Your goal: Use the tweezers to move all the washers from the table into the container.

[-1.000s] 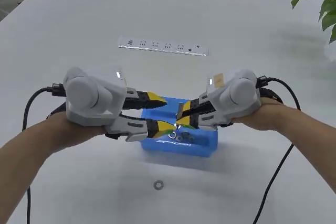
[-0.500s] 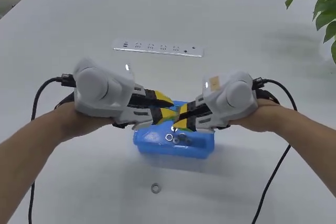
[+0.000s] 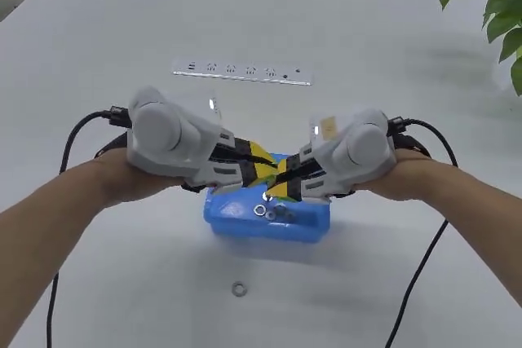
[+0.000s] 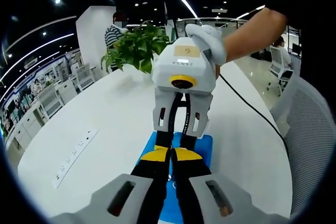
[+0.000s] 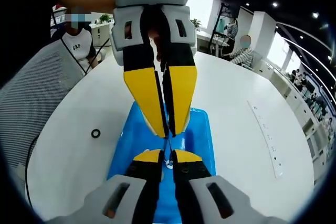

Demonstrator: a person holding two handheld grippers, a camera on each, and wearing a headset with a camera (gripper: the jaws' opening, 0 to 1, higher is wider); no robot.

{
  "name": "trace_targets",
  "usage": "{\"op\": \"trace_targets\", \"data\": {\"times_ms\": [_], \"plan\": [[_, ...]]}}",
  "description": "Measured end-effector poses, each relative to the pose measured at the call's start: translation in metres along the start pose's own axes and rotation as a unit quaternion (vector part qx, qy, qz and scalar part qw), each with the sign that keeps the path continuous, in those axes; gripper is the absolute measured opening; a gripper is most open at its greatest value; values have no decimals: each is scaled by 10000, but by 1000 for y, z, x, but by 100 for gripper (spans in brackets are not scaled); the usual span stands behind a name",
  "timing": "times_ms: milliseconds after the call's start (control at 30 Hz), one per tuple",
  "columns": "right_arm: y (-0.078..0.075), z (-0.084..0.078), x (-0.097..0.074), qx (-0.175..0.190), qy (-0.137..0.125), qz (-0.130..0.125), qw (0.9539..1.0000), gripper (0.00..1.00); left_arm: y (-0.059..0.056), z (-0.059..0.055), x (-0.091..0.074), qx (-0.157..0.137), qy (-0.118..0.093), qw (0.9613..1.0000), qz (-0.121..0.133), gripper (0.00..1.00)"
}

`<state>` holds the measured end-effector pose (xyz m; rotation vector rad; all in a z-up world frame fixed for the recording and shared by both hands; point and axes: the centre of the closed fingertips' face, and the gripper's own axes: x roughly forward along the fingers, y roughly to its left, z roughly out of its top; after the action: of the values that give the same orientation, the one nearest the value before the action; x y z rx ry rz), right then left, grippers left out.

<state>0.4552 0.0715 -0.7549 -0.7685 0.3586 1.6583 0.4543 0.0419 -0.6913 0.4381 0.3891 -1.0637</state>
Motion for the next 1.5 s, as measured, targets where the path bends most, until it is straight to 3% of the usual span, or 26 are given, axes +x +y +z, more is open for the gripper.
{"op": "trace_targets", "data": {"times_ms": [333, 767, 1067, 1500], "plan": [[0, -1, -1, -107, 86, -39, 9999, 14, 2, -1, -2, -16, 48, 10000, 49, 5], [-2, -1, -18, 90, 106, -291, 9995, 23, 4, 1, -5, -150, 56, 9998, 87, 5], [-2, 0, -34, 537, 65, -563, 9969, 33, 7, 8, -14, -203, -35, 9997, 161, 5], [11, -5, -59, 847, 57, -877, 9925, 47, -4, 17, -26, -206, -31, 9996, 206, 5]]}}
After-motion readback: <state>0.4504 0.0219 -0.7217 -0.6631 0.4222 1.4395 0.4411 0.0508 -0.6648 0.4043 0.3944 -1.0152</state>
